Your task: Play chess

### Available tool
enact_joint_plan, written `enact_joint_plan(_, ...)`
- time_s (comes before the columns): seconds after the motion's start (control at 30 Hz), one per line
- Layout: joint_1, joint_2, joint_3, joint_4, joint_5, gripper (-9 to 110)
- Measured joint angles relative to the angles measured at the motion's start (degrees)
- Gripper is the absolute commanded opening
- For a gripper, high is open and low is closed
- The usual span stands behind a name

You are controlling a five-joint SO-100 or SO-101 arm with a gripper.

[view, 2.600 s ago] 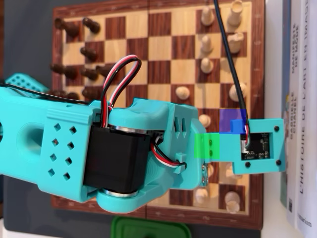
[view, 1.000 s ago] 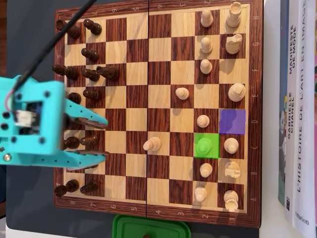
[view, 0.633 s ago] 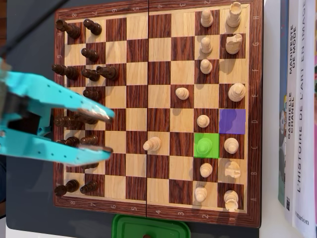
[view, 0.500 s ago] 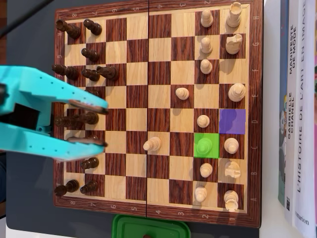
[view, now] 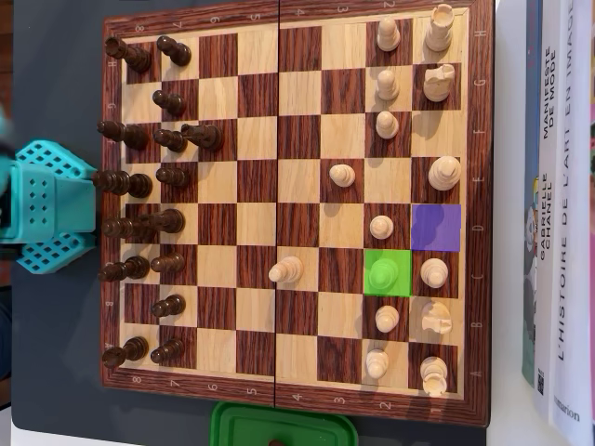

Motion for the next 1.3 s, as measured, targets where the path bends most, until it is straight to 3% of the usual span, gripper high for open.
enact_joint_plan(0.67,-0.70,1.05,2.72,-55.99,0.00,16)
enact_joint_plan(1.0,1.14,1.05,2.72,-72.60,0.00,16)
enact_joint_plan(1.3,1.23,1.14,2.72,-74.36,0.00,16)
